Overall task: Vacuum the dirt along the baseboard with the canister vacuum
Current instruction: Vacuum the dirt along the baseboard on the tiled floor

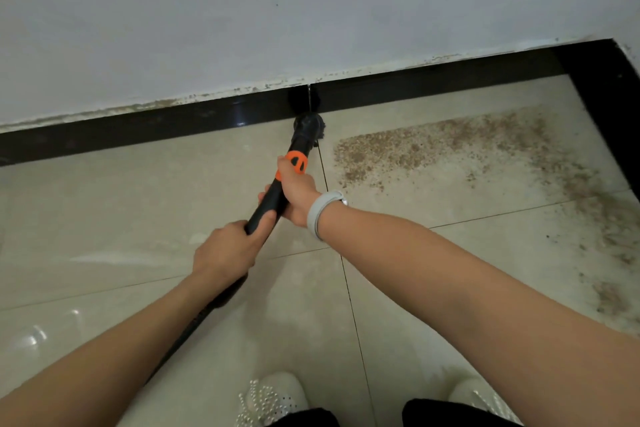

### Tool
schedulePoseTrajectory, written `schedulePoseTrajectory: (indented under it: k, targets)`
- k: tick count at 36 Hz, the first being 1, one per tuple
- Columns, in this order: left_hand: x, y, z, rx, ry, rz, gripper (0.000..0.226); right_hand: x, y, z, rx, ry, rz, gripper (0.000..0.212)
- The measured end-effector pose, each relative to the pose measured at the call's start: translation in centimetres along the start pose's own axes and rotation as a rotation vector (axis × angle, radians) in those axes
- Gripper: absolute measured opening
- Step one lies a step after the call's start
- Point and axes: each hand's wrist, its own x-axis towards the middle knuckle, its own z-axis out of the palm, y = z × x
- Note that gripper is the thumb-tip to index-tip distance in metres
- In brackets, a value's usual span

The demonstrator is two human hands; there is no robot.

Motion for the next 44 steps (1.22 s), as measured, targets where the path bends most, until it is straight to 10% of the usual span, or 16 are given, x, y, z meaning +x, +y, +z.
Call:
schedulePoseTrajectory:
  k: [44]
  targets:
    - [-1.3, 2.8, 5.5, 0.040, -0.131, 0.167, 0.061, -1.5, 2.0, -6.3, 0.041, 0.197, -0.057, 0.029]
